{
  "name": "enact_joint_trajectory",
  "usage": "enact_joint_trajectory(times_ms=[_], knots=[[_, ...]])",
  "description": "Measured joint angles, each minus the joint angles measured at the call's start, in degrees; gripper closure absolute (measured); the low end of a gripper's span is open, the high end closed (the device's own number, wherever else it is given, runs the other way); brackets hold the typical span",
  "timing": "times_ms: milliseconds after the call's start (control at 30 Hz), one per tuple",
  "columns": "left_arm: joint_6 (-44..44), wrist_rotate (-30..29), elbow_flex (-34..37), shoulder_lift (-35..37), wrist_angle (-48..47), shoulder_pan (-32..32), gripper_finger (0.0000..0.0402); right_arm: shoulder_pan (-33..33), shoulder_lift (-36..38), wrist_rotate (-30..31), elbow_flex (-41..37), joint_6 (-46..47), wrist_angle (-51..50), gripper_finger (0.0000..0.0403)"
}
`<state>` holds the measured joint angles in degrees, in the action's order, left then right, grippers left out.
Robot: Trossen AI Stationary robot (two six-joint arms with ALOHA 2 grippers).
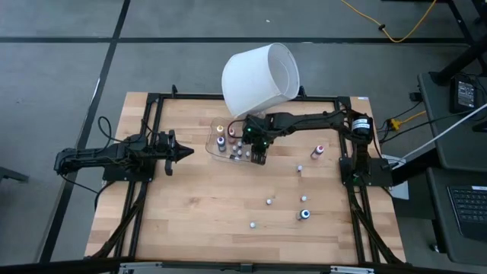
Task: Pick & Place food coloring
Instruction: Put the small blue food coloring bottle into the container
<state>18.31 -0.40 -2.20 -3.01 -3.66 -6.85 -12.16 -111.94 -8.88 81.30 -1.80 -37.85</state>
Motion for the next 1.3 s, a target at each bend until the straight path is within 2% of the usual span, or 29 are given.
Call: enact_joint_trajectory(times_ms=[833, 1000, 1300], knots=[[0.0, 0.0, 0.0, 0.0, 0.0, 0.0, 0.0389, 0.0, -1.1, -2.4, 0.0, 0.0, -0.2, 0.0327], [0.0, 0.0, 0.0, 0.0, 0.0, 0.0, 0.0387, 0.0, -2.6, -4.3, 0.0, 0.0, 0.0, 0.0317], [0.0, 0.0, 0.0, 0.0, 0.0, 0.0, 0.0388, 0.0, -2.9, -3.3, 0.0, 0.2, 0.5, 0.0304]])
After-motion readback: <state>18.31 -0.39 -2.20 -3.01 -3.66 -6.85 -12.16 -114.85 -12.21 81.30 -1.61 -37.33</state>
